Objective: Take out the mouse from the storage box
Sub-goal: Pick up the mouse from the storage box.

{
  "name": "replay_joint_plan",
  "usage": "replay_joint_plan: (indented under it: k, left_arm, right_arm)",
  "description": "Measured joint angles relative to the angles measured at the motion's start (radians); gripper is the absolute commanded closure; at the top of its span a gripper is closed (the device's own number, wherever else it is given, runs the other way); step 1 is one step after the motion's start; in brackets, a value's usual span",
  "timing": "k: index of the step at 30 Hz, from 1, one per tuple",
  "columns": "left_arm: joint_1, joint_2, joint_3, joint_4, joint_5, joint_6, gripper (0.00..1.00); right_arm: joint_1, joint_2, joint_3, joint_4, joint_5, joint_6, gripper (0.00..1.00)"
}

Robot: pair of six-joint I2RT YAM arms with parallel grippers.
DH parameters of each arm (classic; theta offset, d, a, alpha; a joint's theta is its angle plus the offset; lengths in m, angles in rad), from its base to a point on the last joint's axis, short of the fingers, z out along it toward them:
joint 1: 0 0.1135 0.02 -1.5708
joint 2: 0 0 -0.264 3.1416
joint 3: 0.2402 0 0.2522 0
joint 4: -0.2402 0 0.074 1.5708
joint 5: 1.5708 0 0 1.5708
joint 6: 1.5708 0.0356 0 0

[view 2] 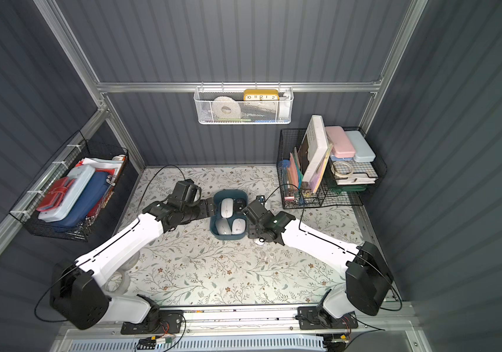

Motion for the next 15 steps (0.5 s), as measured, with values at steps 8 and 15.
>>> replay_joint_plan:
  k: [8,15]
  left_arm:
    - [-0.037,0.277,0.242,-0.08,0.037,0.043,0.13]
    - [-0.048,0.444,0.39,-0.148,0.021,0.069,0.22]
  right_arm:
    - [0.01,-0.127,-0.087,0.0,0.051,0.004,0.36]
    - [0.027,-0.127,-0.087,0.011,0.06,0.016,0.36]
